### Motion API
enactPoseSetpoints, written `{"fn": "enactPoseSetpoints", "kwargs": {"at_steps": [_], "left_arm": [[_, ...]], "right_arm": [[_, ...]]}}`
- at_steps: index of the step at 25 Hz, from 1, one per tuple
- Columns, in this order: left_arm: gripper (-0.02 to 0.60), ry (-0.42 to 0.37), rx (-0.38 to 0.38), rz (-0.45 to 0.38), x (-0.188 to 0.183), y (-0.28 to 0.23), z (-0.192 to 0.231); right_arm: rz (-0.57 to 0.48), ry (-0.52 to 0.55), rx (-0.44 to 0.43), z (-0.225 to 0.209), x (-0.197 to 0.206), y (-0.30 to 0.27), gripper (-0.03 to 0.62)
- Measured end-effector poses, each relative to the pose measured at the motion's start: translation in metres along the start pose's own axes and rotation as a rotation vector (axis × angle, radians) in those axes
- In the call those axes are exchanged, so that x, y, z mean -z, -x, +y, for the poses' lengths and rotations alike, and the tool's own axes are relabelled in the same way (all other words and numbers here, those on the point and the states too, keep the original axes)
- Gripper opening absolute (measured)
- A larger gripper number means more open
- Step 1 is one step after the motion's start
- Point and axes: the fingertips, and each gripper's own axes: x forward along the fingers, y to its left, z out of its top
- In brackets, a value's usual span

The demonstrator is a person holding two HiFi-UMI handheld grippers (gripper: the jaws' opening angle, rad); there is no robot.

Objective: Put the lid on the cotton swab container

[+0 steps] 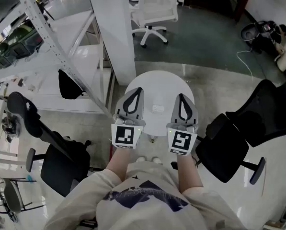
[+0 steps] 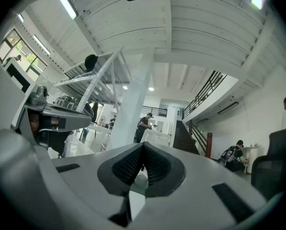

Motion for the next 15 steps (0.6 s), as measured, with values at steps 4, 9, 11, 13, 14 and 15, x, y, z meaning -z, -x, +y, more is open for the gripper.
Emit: {"fn": "enactPoseSetpoints", "kwargs": {"at_steps": [4, 9, 11, 13, 14, 15], "left_arm": [[-0.003, 0.003, 0.002, 0.004, 0.001, 0.0004, -0.001], [-0.003, -0.008, 0.007, 0.005, 0.0034, 0.0003, 0.0003], [-0.003, -0.004, 0.007, 0.006, 0.003, 0.0016, -0.0002], [-0.003, -0.014, 0.004, 0.015, 0.005, 0.004, 0.0008], [-0.003, -0.017, 0.003, 0.021, 0.0058, 0.0051, 0.002], [-0.003, -0.014, 0.003, 0.024, 0.0058, 0.0058, 0.0036]], "right_arm": [[-0.023, -0.008, 0.005, 0.0003, -0.0015, -0.0007, 0.006], [0.003, 0.02, -0.008, 0.0034, 0.0016, -0.0009, 0.006], [0.011, 0.026, -0.011, 0.0044, 0.0032, 0.0004, 0.006], [-0.005, 0.002, -0.009, 0.0045, 0.0026, 0.0015, 0.006], [-0.013, -0.024, -0.013, 0.0043, 0.0017, 0.0019, 0.006], [-0.019, -0.056, -0.024, 0.0038, 0.0008, 0.0026, 0.006]]}}
